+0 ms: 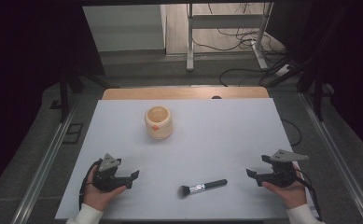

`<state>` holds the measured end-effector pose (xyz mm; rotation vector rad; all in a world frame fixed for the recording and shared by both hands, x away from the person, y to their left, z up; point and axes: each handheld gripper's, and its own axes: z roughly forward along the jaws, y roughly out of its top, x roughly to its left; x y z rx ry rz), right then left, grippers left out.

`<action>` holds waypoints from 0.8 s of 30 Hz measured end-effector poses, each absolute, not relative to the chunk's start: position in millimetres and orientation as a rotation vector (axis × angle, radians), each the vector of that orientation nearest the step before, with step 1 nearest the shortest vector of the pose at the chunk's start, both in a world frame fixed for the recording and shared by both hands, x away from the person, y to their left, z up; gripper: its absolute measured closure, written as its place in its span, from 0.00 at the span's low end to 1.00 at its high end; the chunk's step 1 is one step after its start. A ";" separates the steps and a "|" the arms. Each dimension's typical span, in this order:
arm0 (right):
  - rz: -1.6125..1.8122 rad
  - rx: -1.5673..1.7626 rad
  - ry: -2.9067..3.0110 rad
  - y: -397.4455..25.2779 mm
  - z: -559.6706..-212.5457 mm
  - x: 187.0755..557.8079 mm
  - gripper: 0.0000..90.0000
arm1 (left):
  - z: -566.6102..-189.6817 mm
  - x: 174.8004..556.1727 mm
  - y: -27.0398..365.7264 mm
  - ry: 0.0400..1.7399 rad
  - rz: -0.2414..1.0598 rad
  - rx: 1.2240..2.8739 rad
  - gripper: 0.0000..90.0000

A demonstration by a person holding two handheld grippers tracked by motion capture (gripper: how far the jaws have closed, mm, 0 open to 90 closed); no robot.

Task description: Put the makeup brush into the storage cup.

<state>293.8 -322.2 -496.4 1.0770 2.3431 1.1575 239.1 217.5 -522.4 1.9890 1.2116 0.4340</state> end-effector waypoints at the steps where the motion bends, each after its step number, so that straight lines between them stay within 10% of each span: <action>1: 1.160 1.076 2.342 -322.1 -496.5 294.2 0.15 | -522.5 238.8 217.6 1.209 0.434 1.991 0.16; 24: 1.154 1.050 2.374 -321.4 -496.4 295.6 0.15 | -523.5 240.8 217.0 1.199 0.444 2.016 0.14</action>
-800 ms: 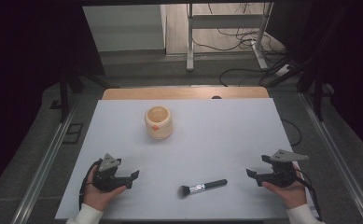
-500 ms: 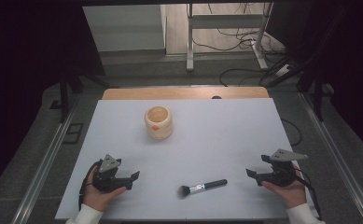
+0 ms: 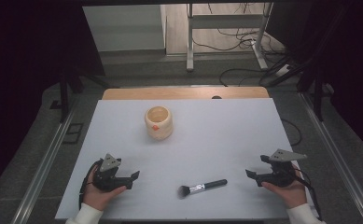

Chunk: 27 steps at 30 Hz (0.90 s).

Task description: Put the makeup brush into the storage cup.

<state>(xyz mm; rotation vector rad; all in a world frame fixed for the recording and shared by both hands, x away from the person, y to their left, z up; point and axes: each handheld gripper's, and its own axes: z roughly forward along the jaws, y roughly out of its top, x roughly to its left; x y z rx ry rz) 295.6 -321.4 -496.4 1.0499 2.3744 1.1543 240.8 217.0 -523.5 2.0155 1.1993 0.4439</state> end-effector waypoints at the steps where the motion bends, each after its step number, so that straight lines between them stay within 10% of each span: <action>1: 1.155 1.048 2.377 -321.4 -496.1 295.6 0.15 | -523.8 240.9 216.6 1.201 0.444 2.016 0.14; 27: 1.135 0.903 2.457 -306.9 -474.0 300.1 0.20 | -523.4 242.2 214.2 1.179 0.441 2.022 0.15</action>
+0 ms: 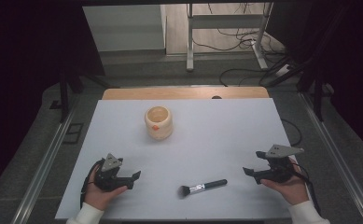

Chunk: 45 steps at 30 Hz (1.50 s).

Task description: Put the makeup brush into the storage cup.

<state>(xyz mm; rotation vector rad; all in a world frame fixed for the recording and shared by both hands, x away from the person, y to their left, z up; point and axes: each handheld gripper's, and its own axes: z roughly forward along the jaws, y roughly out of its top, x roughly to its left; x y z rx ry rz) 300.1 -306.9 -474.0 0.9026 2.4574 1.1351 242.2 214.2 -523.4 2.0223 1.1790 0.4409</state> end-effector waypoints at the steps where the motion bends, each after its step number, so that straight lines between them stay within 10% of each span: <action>1: 1.130 0.901 2.464 -305.6 -473.9 300.3 0.20 | -523.4 242.0 214.0 1.179 0.441 2.022 0.15; 45: 1.079 0.682 2.656 -254.0 -462.4 308.4 0.22 | -521.5 240.5 210.4 1.157 0.431 2.026 0.16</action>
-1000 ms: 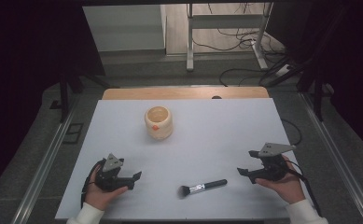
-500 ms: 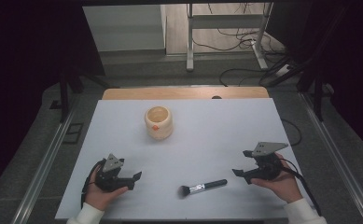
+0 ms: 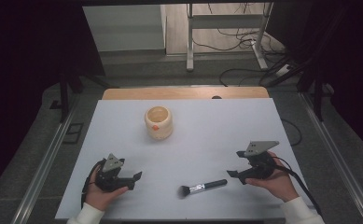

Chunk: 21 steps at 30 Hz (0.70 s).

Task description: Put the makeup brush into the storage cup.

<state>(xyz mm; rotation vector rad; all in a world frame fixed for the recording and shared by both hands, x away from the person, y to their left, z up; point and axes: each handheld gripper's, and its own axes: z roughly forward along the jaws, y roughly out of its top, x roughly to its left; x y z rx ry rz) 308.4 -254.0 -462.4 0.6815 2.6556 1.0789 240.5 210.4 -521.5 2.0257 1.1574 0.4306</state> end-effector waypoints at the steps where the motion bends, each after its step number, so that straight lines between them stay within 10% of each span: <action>1: 1.077 0.680 2.662 -252.4 -462.6 308.6 0.22 | -521.5 240.5 210.2 1.157 0.431 2.027 0.16; 21: 1.030 0.501 2.781 -219.7 -462.5 311.8 0.20 | -523.2 241.4 210.8 1.161 0.423 2.041 0.16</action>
